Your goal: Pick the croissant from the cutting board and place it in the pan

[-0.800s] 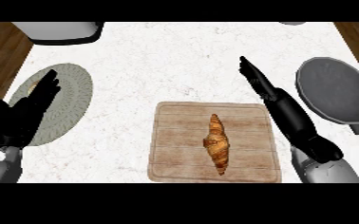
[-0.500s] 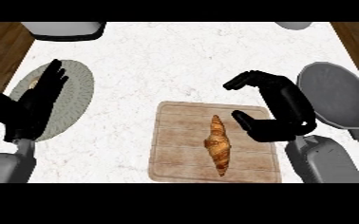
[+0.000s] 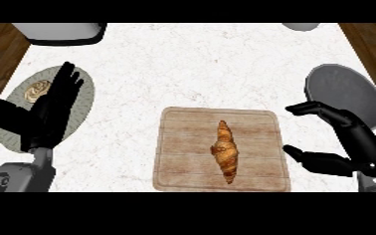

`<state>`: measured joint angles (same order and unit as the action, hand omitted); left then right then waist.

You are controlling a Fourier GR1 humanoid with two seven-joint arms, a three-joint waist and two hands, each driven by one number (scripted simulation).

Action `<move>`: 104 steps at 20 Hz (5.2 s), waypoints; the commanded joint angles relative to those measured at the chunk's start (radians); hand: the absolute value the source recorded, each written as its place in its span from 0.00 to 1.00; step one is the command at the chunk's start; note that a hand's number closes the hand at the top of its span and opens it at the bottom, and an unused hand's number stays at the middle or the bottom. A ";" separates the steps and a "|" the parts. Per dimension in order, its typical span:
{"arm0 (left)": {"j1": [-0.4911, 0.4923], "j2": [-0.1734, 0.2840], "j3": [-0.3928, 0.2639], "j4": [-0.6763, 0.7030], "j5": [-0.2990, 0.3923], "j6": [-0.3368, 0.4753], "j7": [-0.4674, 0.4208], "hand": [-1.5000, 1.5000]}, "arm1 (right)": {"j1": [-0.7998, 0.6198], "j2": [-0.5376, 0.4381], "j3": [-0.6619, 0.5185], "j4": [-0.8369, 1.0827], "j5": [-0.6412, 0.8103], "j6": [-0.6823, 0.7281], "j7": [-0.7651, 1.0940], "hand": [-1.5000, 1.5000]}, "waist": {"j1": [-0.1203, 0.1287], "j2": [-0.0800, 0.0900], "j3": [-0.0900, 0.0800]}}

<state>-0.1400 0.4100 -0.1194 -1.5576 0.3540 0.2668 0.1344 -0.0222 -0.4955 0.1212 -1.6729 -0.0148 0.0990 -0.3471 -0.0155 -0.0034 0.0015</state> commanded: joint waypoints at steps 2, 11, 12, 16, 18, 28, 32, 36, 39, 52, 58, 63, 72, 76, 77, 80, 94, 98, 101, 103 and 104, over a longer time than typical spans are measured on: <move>-0.012 -0.014 -0.004 -0.022 -0.017 0.005 0.029 0.50 | 0.014 -0.123 -0.039 -0.065 0.094 0.044 -0.002 0.00 | 0.011 0.001 -0.002; -0.026 -0.044 0.005 0.024 -0.030 -0.032 0.009 0.50 | -0.203 -0.189 0.071 -0.164 0.252 0.159 0.281 0.00 | 0.028 0.005 -0.004; 0.000 -0.020 0.015 -0.032 -0.018 -0.038 0.038 0.50 | -0.206 -0.176 0.114 -0.176 0.313 0.143 0.315 0.00 | 0.036 0.002 -0.003; -0.032 -0.046 0.013 0.012 -0.038 -0.033 0.031 0.50 | -0.334 -0.155 0.189 -0.155 0.383 0.230 0.450 0.00 | 0.032 0.004 -0.003; -0.027 -0.047 0.011 0.003 -0.041 -0.038 0.033 0.50 | -0.398 -0.131 0.247 -0.146 0.401 0.296 0.518 0.00 | 0.036 0.004 -0.003; -0.080 -0.079 0.022 0.026 -0.083 -0.012 0.063 0.50 | -0.360 -0.050 0.463 -0.185 0.482 0.548 0.717 0.00 | 0.013 0.003 -0.002; -0.052 -0.081 0.054 0.032 -0.072 -0.051 0.043 0.50 | -0.366 -0.049 0.475 -0.263 0.552 0.619 0.767 0.00 | 0.011 0.002 -0.002; 0.005 -0.121 0.019 0.008 -0.114 -0.033 0.000 0.50 | -0.357 -0.026 0.544 -0.318 0.667 0.635 0.864 0.00 | 0.011 0.001 -0.002; -0.021 -0.117 0.048 -0.009 -0.114 -0.043 0.058 0.50 | -0.320 -0.036 0.491 -0.335 0.706 0.662 0.833 0.00 | 0.013 0.002 -0.002; -0.017 -0.129 0.114 -0.013 -0.116 -0.126 0.068 0.50 | -0.353 0.239 0.603 -0.068 0.950 0.589 0.854 0.00 | 0.021 0.004 -0.001; 0.039 -0.159 0.121 -0.062 -0.154 -0.129 0.056 0.50 | -0.392 0.254 0.469 -0.022 0.948 0.649 0.775 0.00 | 0.021 0.003 -0.002; -0.022 -0.175 0.140 0.003 -0.164 -0.147 0.067 0.50 | -0.279 0.238 0.527 -0.021 1.032 0.576 0.717 0.00 | 0.015 0.003 -0.002; 0.007 -0.214 0.146 -0.055 -0.201 -0.147 0.077 0.50 | -0.314 0.360 0.504 0.147 1.130 0.509 0.653 0.00 | 0.018 0.003 -0.001; 0.030 -0.183 0.182 -0.134 -0.179 -0.176 0.140 0.50 | -0.322 0.332 0.449 0.195 1.134 0.491 0.554 0.00 | 0.019 0.003 -0.001; -0.015 -0.179 0.206 -0.020 -0.165 -0.213 0.084 0.50 | -0.323 0.337 0.442 0.264 1.153 0.420 0.527 0.00 | 0.018 0.004 -0.001; -0.021 -0.229 0.155 -0.046 -0.241 -0.147 0.097 0.50 | -0.308 0.360 0.444 0.293 1.174 0.448 0.524 0.00 | 0.017 0.003 -0.001; -0.005 -0.213 0.209 -0.069 -0.231 -0.199 0.123 0.50 | -0.345 0.416 0.384 0.382 1.233 0.344 0.339 1.00 | 0.017 0.003 -0.002; -0.064 -0.217 0.218 0.004 -0.242 -0.194 0.106 0.50 | -0.290 0.425 0.347 0.340 1.221 0.322 0.371 1.00 | 0.010 0.003 -0.002; -0.023 -0.215 0.226 -0.041 -0.231 -0.188 0.119 0.50 | -0.149 0.356 0.261 0.249 1.191 0.271 0.434 1.00 | -0.009 -0.001 -0.002; -0.020 -0.226 0.218 -0.033 -0.236 -0.186 0.103 0.50 | -0.075 0.361 0.209 0.218 1.162 0.261 0.478 1.00 | -0.015 -0.001 -0.002; 0.010 -0.207 0.247 -0.046 -0.209 -0.210 0.088 0.50 | -0.010 0.342 0.224 0.118 1.180 0.239 0.504 1.00 | -0.014 -0.004 -0.002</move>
<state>-0.1471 0.1901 0.1020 -1.6038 0.1268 0.0714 0.2376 -0.1780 -0.1231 0.3910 -1.4318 1.1740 0.3723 0.0856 -0.0192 -0.0085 -0.0017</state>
